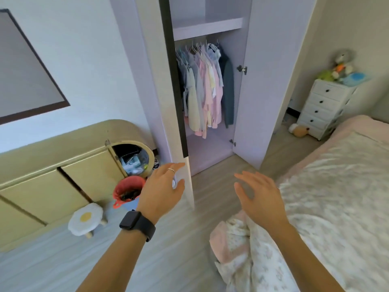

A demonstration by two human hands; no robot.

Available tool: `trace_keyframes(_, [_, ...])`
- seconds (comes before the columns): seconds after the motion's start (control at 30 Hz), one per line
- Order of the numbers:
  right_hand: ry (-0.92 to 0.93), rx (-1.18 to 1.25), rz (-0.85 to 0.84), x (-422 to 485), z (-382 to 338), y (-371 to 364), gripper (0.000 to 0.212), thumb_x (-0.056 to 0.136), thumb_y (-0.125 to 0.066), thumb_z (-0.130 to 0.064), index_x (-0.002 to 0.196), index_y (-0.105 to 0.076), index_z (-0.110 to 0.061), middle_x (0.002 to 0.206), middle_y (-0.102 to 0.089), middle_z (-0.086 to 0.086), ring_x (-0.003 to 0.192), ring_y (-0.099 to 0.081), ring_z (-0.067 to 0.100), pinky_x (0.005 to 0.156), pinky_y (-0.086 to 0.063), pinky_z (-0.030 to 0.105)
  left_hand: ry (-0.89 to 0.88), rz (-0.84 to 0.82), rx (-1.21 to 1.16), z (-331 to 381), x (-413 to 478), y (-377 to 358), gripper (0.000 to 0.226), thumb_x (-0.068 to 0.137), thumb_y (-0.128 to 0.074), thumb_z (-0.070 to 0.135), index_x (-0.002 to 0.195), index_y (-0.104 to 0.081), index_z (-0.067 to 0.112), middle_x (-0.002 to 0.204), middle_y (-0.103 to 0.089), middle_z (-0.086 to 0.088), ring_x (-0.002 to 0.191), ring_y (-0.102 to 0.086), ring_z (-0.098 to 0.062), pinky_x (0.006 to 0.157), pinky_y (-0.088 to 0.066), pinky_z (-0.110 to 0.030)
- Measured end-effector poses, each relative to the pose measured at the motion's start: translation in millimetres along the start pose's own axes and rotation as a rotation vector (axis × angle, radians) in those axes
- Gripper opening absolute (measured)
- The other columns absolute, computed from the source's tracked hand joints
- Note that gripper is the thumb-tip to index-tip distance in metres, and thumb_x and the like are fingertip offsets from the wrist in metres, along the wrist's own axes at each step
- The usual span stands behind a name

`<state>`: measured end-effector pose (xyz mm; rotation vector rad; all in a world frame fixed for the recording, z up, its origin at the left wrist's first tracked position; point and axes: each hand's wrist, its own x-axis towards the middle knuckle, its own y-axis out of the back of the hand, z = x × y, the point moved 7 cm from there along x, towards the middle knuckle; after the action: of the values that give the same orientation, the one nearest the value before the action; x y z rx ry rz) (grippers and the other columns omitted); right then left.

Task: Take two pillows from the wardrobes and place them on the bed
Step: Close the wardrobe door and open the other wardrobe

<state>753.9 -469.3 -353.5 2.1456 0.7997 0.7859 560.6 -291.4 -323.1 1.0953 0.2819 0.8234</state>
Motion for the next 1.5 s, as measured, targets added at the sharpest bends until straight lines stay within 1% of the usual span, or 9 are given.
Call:
trace_keyframes(0.07, [-0.022,-0.013,0.005,29,0,-10,0.031,0.096,-0.065,-0.032,0.125,-0.071,-0.026,0.129,-0.07,-0.003,0.129,-0.057,0.03,0.107,-0.042,0.053,-0.04,-0.029,-0.009,-5,38,-6,0.046,0.095,-0.057,0.031,0.14,-0.05,0.029,0.135,-0.054,0.002,0.113,-0.057,-0.024,0.098,-0.049,-0.04])
trace_keyframes(0.23, [-0.124,-0.049,0.103,94,8,-27,0.028,0.093,-0.07,-0.027,0.121,-0.074,-0.021,0.124,-0.072,0.0,0.123,-0.06,0.033,0.101,-0.047,0.055,-0.182,-0.092,-0.007,-14,135,-33,0.043,0.094,-0.06,0.028,0.137,-0.054,0.024,0.137,-0.055,0.002,0.122,-0.05,-0.022,0.096,-0.042,-0.03])
trace_keyframes(0.47, [-0.302,-0.161,0.283,150,26,-44,0.028,0.09,-0.073,-0.022,0.118,-0.075,-0.02,0.121,-0.073,0.0,0.115,-0.064,0.035,0.094,-0.052,0.054,-0.45,-0.265,-0.084,3,255,-90,0.045,0.095,-0.058,0.027,0.139,-0.053,0.023,0.137,-0.057,-0.001,0.123,-0.051,-0.026,0.098,-0.047,-0.045])
trace_keyframes(0.67, [-0.476,-0.244,0.376,170,41,-47,0.029,0.09,-0.074,-0.025,0.119,-0.075,-0.023,0.122,-0.073,0.0,0.116,-0.063,0.036,0.088,-0.056,0.054,-0.62,-0.356,-0.087,34,321,-125,0.046,0.095,-0.051,0.031,0.141,-0.049,0.031,0.141,-0.053,0.01,0.129,-0.046,-0.014,0.099,-0.04,-0.028])
trace_keyframes(0.83, [-0.601,-0.293,0.394,204,73,-38,0.03,0.092,-0.071,-0.028,0.122,-0.074,-0.023,0.127,-0.071,0.002,0.124,-0.059,0.036,0.095,-0.053,0.055,-0.759,-0.394,-0.064,76,368,-163,0.046,0.095,-0.051,0.031,0.141,-0.05,0.03,0.138,-0.057,0.01,0.128,-0.048,-0.016,0.099,-0.041,-0.028])
trace_keyframes(0.97, [-0.676,-0.303,0.409,241,115,-24,0.033,0.096,-0.064,-0.034,0.128,-0.07,-0.027,0.133,-0.068,-0.002,0.131,-0.052,0.031,0.102,-0.048,0.049,-0.797,-0.396,-0.043,112,414,-204,0.046,0.094,-0.053,0.03,0.139,-0.053,0.027,0.136,-0.06,0.006,0.128,-0.05,-0.018,0.104,-0.042,-0.031])
trace_keyframes(1.1, [-0.723,-0.281,0.408,282,167,-5,0.036,0.098,-0.06,-0.037,0.133,-0.066,-0.029,0.139,-0.064,-0.006,0.136,-0.048,0.028,0.105,-0.045,0.046,-0.725,-0.401,-0.082,153,464,-248,0.045,0.093,-0.055,0.029,0.138,-0.054,0.027,0.135,-0.061,0.004,0.129,-0.049,-0.02,0.102,-0.043,-0.034])
trace_keyframes(1.37, [-0.738,-0.261,0.446,367,268,59,0.036,0.097,-0.059,-0.04,0.13,-0.068,-0.03,0.137,-0.065,-0.005,0.135,-0.049,0.029,0.102,-0.047,0.052,-0.684,-0.44,-0.149,261,551,-307,0.045,0.094,-0.055,0.03,0.139,-0.052,0.027,0.137,-0.059,0.0,0.129,-0.048,-0.024,0.101,-0.046,-0.041])
trace_keyframes(1.5, [-0.73,-0.27,0.471,403,313,90,0.036,0.097,-0.06,-0.039,0.131,-0.067,-0.029,0.134,-0.067,-0.005,0.133,-0.051,0.029,0.102,-0.048,0.051,-0.723,-0.419,-0.161,311,596,-325,0.044,0.095,-0.054,0.032,0.139,-0.051,0.03,0.138,-0.058,0.004,0.129,-0.048,-0.022,0.099,-0.046,-0.037])
